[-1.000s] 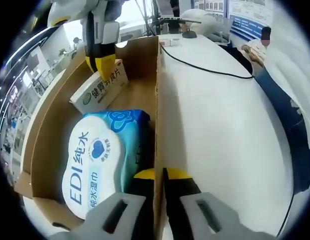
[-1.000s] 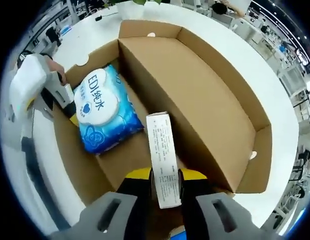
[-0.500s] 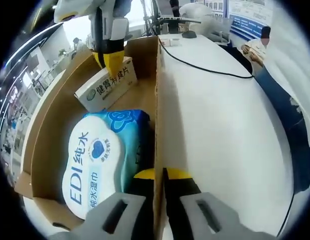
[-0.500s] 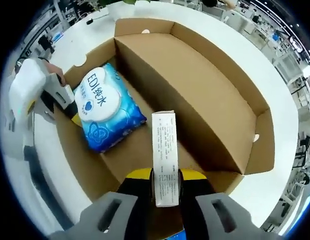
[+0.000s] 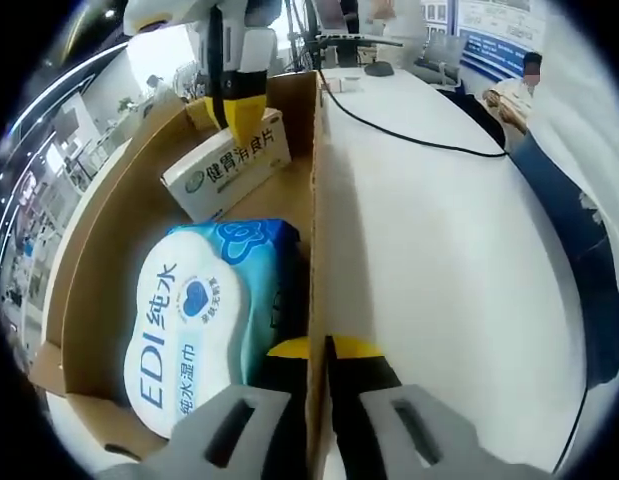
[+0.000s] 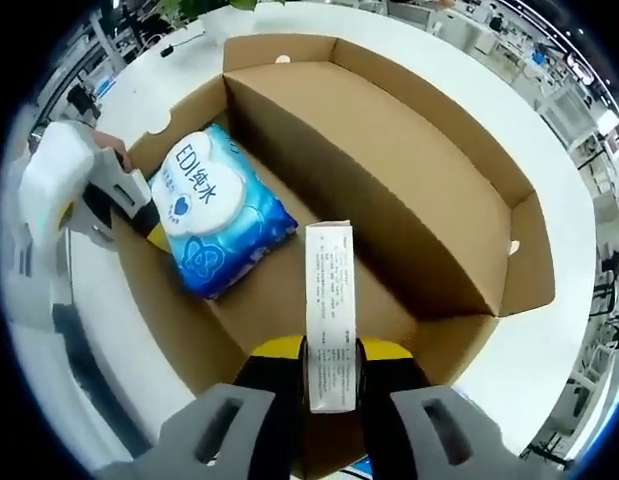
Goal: Operate the shoe box by opening the lid, removing the specified soft item, and placing it in the target area until the item is outside and the box remains undamaged.
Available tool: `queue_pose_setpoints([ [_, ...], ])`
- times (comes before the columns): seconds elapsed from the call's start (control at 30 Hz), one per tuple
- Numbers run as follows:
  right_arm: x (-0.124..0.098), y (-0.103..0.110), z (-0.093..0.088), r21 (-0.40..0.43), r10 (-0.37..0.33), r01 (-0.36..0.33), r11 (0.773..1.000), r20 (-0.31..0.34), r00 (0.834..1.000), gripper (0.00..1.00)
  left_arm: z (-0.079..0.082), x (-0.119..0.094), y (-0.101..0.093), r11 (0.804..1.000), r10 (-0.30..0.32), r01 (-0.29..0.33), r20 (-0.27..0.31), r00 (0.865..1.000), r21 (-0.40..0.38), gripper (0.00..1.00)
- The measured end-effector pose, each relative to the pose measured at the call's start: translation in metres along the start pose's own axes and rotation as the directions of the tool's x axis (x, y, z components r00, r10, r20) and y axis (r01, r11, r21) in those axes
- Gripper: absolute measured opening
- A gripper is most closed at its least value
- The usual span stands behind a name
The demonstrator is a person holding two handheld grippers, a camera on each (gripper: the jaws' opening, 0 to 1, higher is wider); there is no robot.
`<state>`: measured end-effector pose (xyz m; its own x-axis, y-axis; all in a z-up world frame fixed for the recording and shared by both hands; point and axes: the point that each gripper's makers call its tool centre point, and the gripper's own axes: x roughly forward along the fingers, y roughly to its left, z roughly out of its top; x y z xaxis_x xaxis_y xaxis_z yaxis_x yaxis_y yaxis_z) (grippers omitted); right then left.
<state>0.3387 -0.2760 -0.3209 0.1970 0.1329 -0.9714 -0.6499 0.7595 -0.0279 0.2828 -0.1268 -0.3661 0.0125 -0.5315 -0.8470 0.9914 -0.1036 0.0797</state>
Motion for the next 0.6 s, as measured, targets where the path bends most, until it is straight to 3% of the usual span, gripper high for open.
queue_pose_setpoints([
  [0.1,0.000,0.000,-0.001,0.002,0.004,-0.004,1.000,-0.003,1.000,0.18,0.000,0.000,0.000,1.000,0.000,0.000,0.000,1.000,0.000,0.01],
  [0.23,0.002,-0.005,0.002,-0.072,-0.022,0.023,0.997,0.006,1.000,0.23,0.000,0.000,0.000,1.000,0.000,0.000,0.001,1.000,0.004,0.01],
  [0.43,0.010,0.000,0.006,-0.060,-0.005,0.005,0.998,-0.002,1.000,0.36,-0.001,-0.001,0.000,1.000,0.000,0.000,0.001,1.000,0.000,0.01],
  [0.6,0.024,0.005,0.011,-0.059,0.017,-0.017,0.998,-0.001,1.000,0.38,-0.001,-0.001,0.000,1.000,-0.002,0.002,0.001,1.000,0.001,0.01],
])
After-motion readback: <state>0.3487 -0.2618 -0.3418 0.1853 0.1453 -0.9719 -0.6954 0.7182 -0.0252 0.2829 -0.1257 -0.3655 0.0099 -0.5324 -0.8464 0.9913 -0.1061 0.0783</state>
